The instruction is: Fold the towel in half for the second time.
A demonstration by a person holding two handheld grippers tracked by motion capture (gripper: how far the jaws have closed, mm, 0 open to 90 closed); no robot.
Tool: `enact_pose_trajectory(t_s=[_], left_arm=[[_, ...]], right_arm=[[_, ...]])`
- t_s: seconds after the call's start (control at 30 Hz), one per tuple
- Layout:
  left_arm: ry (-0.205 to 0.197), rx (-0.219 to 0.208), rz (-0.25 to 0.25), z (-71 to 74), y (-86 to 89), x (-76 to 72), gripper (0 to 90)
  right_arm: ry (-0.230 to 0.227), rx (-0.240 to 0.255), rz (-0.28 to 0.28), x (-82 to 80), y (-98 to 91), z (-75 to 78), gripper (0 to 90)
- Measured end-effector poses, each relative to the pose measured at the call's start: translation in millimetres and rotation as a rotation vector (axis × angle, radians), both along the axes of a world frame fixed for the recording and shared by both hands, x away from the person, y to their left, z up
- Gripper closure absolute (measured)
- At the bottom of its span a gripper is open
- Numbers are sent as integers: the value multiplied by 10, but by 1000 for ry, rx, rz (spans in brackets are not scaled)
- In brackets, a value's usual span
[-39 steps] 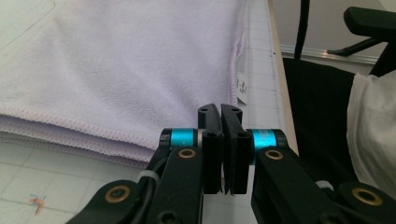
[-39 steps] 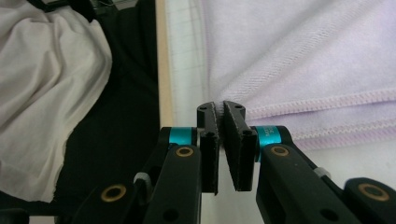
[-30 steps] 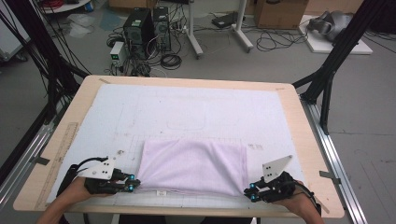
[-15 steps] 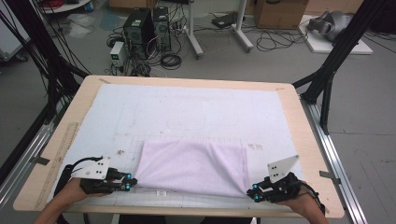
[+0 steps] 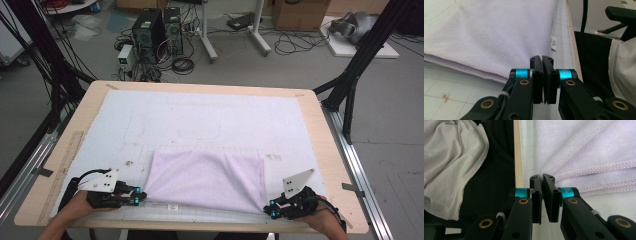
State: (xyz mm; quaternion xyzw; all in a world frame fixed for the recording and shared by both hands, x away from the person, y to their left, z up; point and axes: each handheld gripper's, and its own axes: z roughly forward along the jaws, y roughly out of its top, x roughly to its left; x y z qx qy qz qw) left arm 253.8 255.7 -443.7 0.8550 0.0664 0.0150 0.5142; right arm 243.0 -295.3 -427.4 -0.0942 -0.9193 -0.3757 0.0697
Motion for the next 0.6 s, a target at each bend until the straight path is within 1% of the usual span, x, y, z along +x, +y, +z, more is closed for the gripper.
enact_pose_trajectory(t_s=[0.07,0.1,0.13,0.17,0.2,0.23,0.27,0.3,0.33,0.37,0.4,0.43,0.47,0.53,0.6], left_arm=[[-3,-9,-2,10,-1,-10,863],[-10,-11,-2,19,0,-11,858],[-15,-19,0,27,1,-12,843],[-16,-37,4,37,4,-10,799],[-40,-44,18,51,17,-2,758],[-40,-44,18,51,17,-2,703],[-64,-53,49,70,42,10,662],[-78,-56,67,78,56,17,642],[-96,-53,91,86,68,23,589],[-104,-53,100,93,82,31,549],[-115,-54,111,101,95,33,541],[-128,-55,122,106,102,36,502],[-144,-58,146,117,113,40,458],[-158,-66,174,136,140,56,426],[-182,-77,212,155,171,78,363]], right_arm=[[6,-3,4,3,5,0,822],[1,-2,1,7,10,-1,785],[6,1,2,10,12,-2,744],[7,4,0,13,12,0,716],[-3,7,-6,22,11,5,687],[-3,19,-17,28,9,14,640],[-13,32,-37,33,8,24,577],[-28,41,-63,37,3,40,539],[-34,51,-76,38,-2,59,497],[-50,62,-90,38,-7,76,444],[-79,68,-118,40,-11,95,376],[-98,75,-148,44,-16,116,341],[-105,82,-157,51,-23,133,309],[-148,107,-224,67,-36,180,231],[-179,132,-270,93,-54,225,180]])
